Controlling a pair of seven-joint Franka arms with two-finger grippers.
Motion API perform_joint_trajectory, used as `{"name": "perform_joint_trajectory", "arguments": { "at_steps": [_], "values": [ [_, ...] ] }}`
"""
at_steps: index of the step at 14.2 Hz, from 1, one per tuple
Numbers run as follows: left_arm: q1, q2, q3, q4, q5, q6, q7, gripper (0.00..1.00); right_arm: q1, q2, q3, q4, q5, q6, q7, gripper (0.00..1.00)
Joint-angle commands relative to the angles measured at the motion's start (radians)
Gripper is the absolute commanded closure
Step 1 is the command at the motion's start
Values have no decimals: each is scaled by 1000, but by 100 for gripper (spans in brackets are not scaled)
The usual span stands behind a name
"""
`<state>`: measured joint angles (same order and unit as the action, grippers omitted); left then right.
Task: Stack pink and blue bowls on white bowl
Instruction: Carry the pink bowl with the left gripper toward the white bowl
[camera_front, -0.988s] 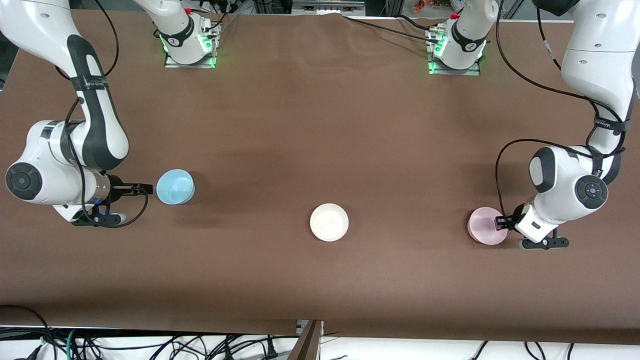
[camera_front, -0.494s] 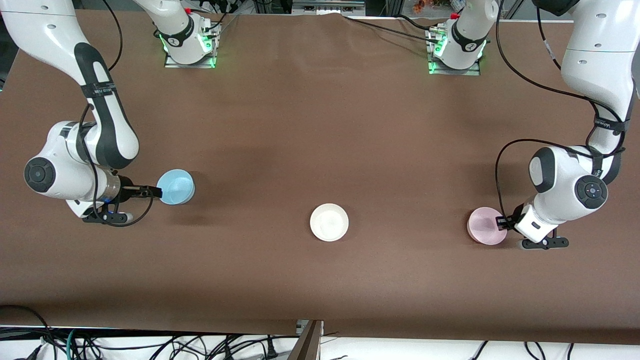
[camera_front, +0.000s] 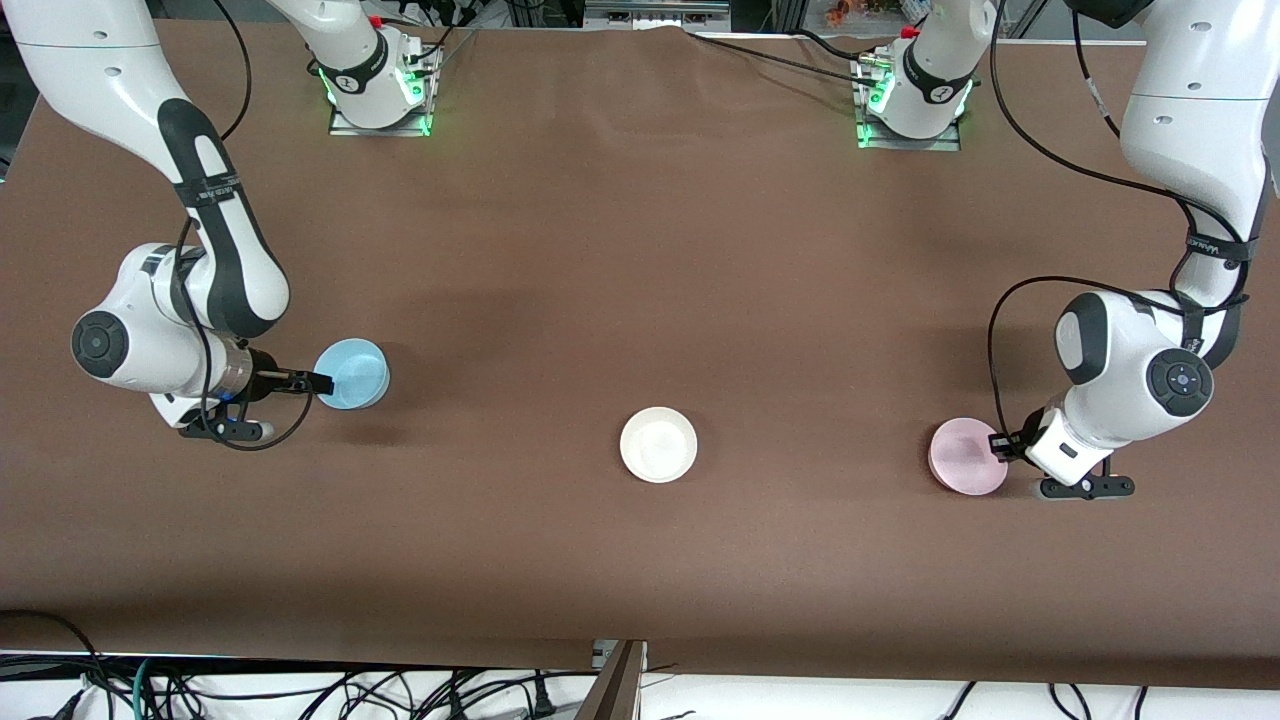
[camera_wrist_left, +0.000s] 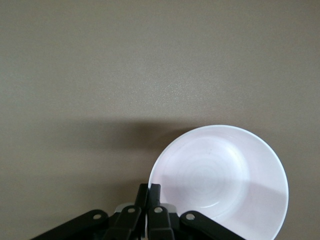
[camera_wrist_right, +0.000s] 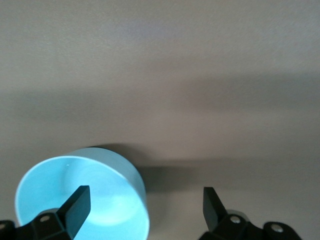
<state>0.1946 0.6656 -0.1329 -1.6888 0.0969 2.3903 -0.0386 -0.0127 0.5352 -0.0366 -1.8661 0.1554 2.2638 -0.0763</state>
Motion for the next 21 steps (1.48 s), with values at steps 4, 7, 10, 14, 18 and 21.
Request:
{"name": "perform_joint_trajectory", "arguments": {
  "at_steps": [4,7,10,14,18,21],
  "values": [
    [-7,-30,-23,-12,23,-5,-82,100,-7,-17,6,-47,36,17,-8,2],
    [-7,-57,-102,1,23,-54,-289,100,-7,-17,6,-53,38,11,-8,7],
    [-7,-83,-192,4,23,-79,-499,100,-7,-20,6,-53,38,-4,-8,23],
    [-84,-93,-238,6,24,-91,-722,100,-7,-21,6,-51,38,-21,-7,33],
    [-217,-93,-232,20,33,-91,-953,100,-7,-21,6,-51,73,-43,-10,57],
    [-291,-89,-232,46,58,-94,-1114,100,-7,-21,6,-51,76,-46,-10,73]
  ]
}}
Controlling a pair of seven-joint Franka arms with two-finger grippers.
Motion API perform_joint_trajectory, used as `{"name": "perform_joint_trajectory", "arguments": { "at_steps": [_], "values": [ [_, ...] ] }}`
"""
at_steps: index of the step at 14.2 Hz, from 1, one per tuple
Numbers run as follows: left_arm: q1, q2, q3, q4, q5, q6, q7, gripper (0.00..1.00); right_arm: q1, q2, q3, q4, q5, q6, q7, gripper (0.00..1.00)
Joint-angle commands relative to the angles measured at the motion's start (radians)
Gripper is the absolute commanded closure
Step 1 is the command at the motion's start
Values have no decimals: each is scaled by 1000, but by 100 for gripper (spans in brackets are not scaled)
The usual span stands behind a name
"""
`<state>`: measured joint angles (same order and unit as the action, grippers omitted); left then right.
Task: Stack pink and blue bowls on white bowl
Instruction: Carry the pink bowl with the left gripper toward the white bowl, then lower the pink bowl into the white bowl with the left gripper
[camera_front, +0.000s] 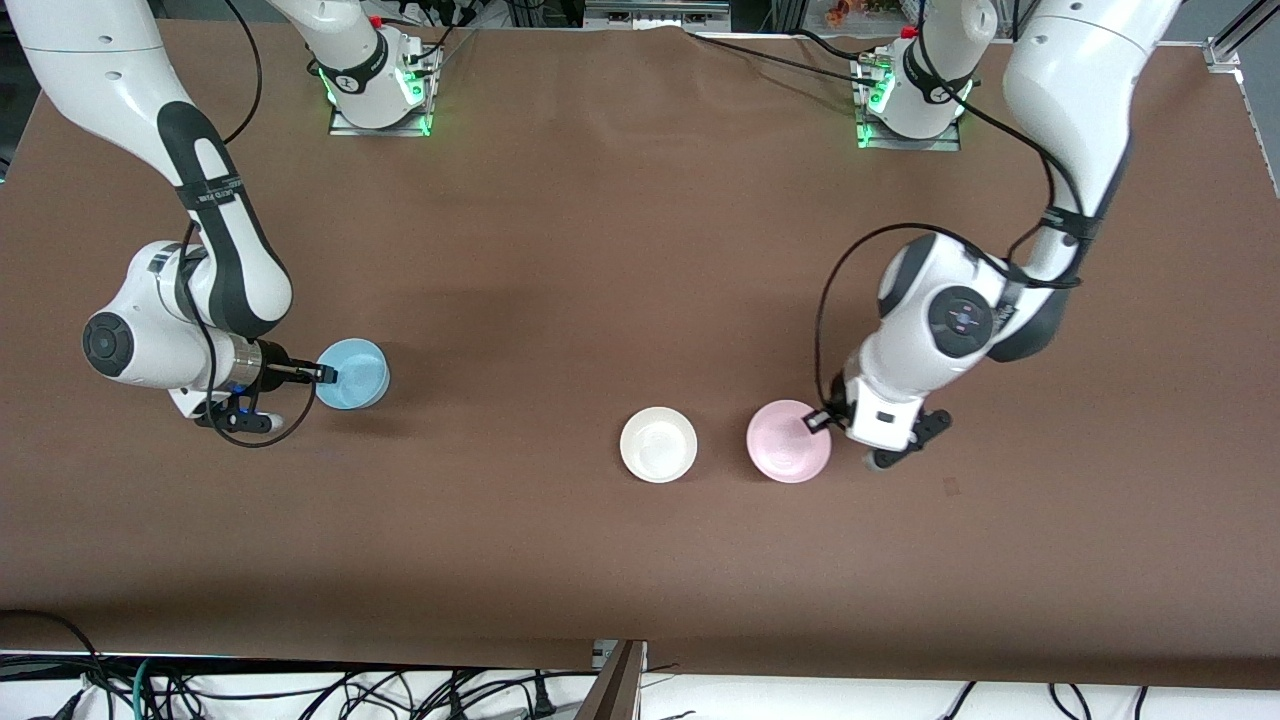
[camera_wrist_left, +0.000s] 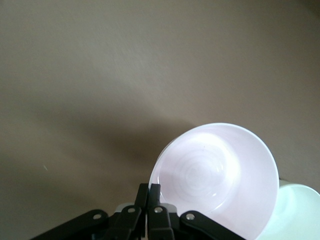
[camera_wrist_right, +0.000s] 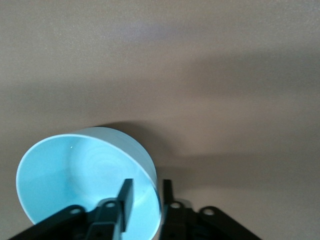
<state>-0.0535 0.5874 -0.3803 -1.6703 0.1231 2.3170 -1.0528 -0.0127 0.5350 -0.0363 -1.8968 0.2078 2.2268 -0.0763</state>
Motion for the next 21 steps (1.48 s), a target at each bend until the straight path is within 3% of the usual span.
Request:
{"name": "perform_joint_trajectory", "arguments": {
  "at_steps": [1,5,6,8,13,21],
  "values": [
    [-70,-9,15,40,32,-30,-155,100,-7,-21,6,-19,24,-9,-10,73],
    [-155,17,20,125,32,-83,-292,100,-7,-21,6,-12,24,-29,-10,98],
    [-170,26,21,141,32,-85,-326,100,-7,-21,6,-12,24,-30,-16,100],
    [-215,35,38,155,32,-88,-377,100,-7,-20,6,-12,25,-32,-23,100],
    [-419,107,211,257,27,-88,-489,100,-7,-21,6,13,53,-71,-25,100],
    [-442,173,215,326,29,-84,-590,100,-4,-21,7,120,68,-177,-82,100]
  ]
}}
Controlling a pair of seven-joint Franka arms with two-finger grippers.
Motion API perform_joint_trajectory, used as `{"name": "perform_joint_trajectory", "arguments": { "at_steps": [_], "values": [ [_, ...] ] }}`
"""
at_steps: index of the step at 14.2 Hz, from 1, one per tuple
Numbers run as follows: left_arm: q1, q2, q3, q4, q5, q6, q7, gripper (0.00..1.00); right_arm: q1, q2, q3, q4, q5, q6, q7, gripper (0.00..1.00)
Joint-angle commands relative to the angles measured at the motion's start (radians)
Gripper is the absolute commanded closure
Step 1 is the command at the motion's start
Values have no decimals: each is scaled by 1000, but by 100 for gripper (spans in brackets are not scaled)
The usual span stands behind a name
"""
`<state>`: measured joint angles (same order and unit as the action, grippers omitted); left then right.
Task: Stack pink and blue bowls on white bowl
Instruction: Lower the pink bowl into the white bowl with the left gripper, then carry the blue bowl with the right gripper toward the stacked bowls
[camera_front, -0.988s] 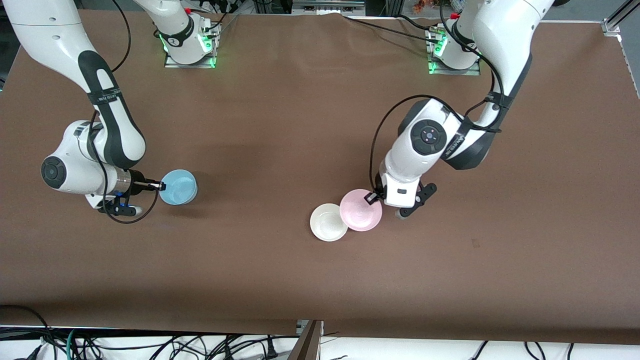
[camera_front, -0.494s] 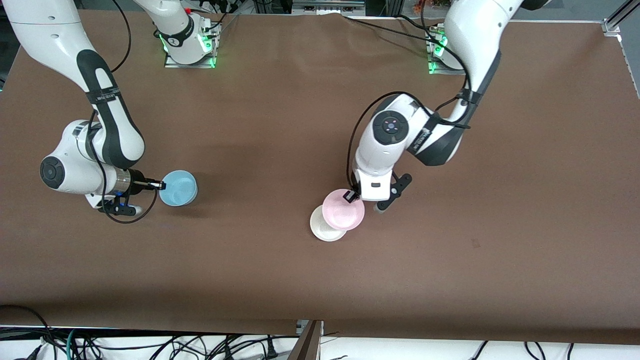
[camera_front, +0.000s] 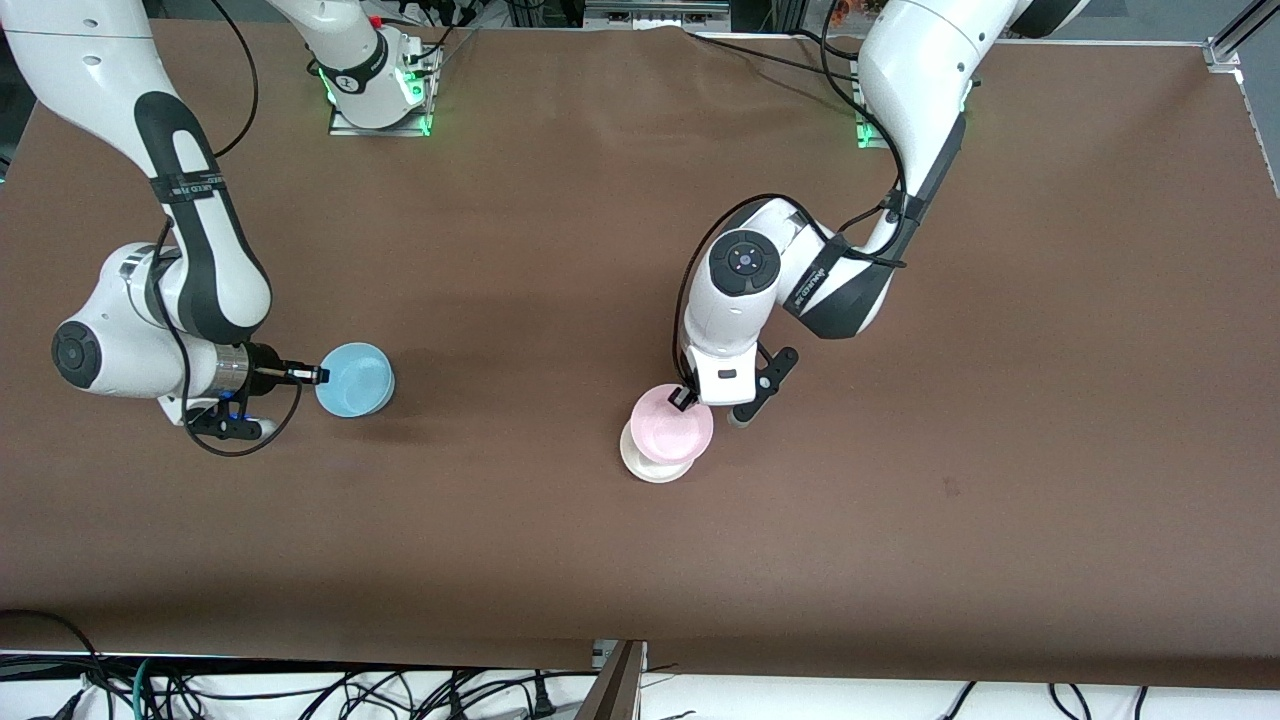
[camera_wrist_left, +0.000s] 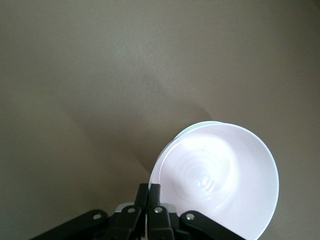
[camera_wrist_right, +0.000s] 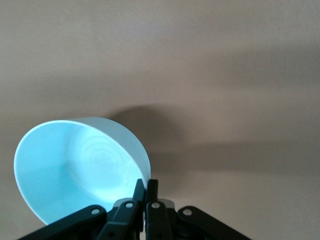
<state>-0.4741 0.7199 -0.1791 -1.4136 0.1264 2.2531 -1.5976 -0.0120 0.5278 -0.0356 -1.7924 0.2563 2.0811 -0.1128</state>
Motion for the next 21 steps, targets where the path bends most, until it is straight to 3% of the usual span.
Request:
{"name": "perform_joint_trajectory", "arguments": {
  "at_steps": [1,9,15,21],
  "values": [
    [-24,52,13,85,25,-20,-56,100,-5,-14,10,21,20,-32,-42,100],
    [-37,92,24,113,27,-14,-82,100,4,-15,51,97,28,-95,-31,100],
    [-72,147,67,182,27,-12,-116,100,4,-15,97,116,29,-95,-25,100],
    [-95,165,92,191,27,-10,-123,100,6,-15,131,125,40,-95,-27,100]
  ]
}}
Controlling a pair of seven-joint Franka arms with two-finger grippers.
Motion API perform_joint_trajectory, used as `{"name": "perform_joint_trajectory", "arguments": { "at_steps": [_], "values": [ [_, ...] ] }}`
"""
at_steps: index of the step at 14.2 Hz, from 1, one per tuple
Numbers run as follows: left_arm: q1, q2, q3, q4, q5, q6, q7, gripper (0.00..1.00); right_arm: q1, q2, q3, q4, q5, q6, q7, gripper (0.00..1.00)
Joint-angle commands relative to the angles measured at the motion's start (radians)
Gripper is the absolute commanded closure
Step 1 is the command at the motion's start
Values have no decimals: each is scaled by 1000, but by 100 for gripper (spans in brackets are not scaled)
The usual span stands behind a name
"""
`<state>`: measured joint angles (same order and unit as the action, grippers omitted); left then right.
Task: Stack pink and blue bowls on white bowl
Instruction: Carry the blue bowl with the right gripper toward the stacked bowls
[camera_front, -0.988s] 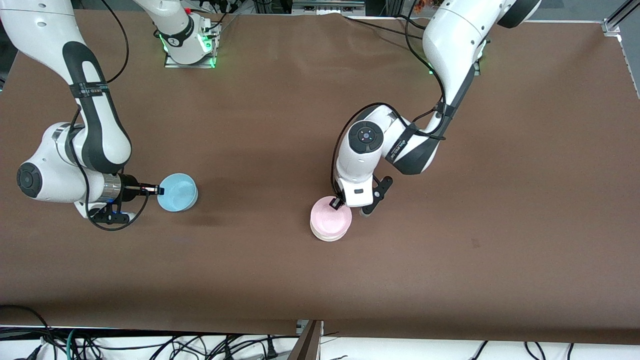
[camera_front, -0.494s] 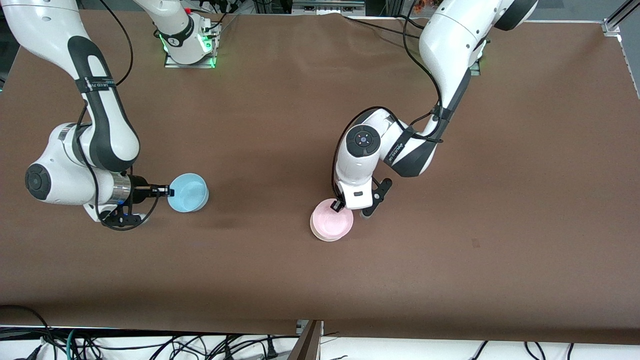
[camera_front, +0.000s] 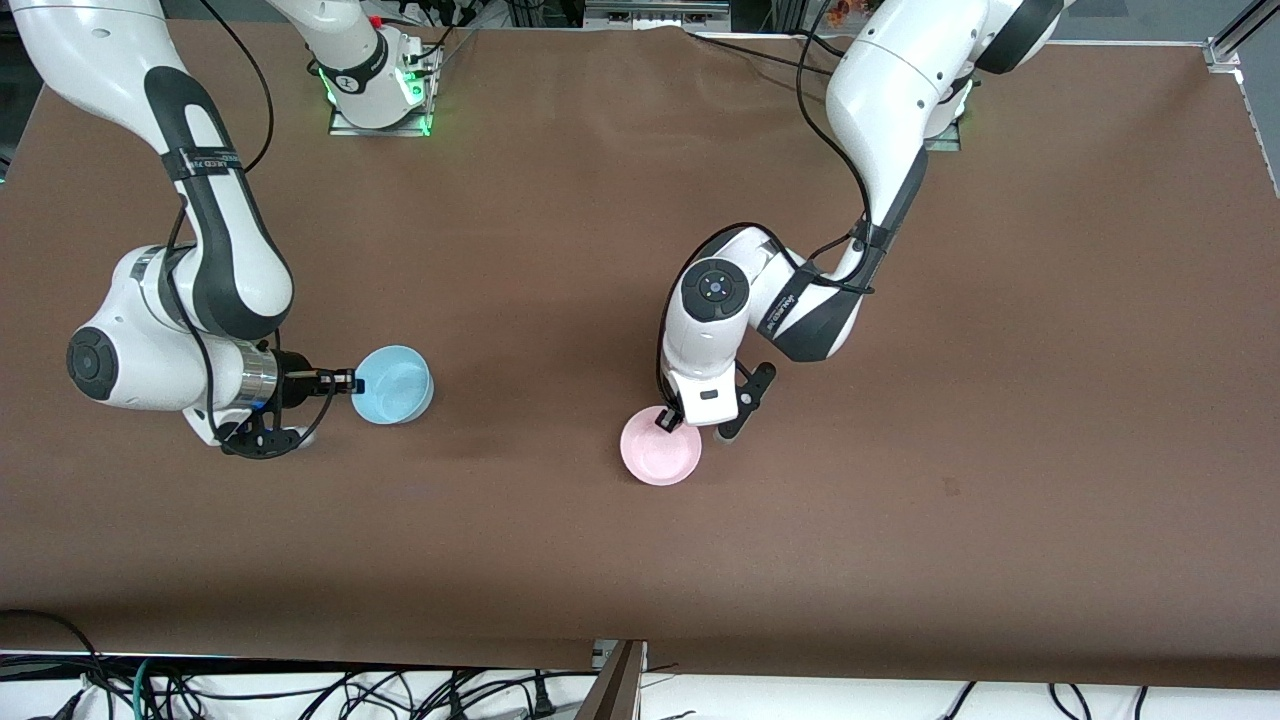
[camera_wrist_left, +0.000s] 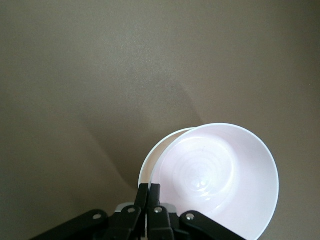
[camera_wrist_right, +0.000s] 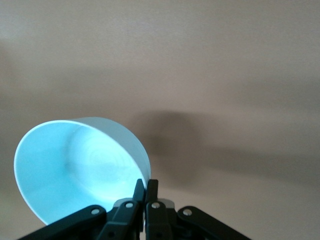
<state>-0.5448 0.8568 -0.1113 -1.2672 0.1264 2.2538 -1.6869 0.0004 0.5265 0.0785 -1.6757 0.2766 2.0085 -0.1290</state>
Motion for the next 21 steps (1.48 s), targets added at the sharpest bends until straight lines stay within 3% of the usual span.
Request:
{"name": "perform_joint_trajectory", "arguments": {
  "at_steps": [1,6,12,14,15,17,19,21],
  "values": [
    [-26,33,25,48,27,-11,-36,100,-8,-14,26,14,21,-22,-11,100],
    [-35,45,32,52,27,3,-43,100,-6,-14,64,16,35,-17,-6,100],
    [-73,71,76,72,26,18,-63,100,39,-14,69,25,46,-8,97,100],
    [-72,71,76,75,25,18,-59,93,53,-11,69,39,50,-7,98,100],
    [-72,70,78,80,25,17,-54,80,62,-8,69,42,53,-7,100,100],
    [-70,68,78,92,25,9,-53,65,79,-5,67,42,107,7,97,100],
    [-69,64,79,94,25,4,-53,40,96,-2,67,42,124,25,98,100],
    [-67,53,78,97,25,-14,-51,39,127,7,67,42,124,64,188,100]
  ]
}}
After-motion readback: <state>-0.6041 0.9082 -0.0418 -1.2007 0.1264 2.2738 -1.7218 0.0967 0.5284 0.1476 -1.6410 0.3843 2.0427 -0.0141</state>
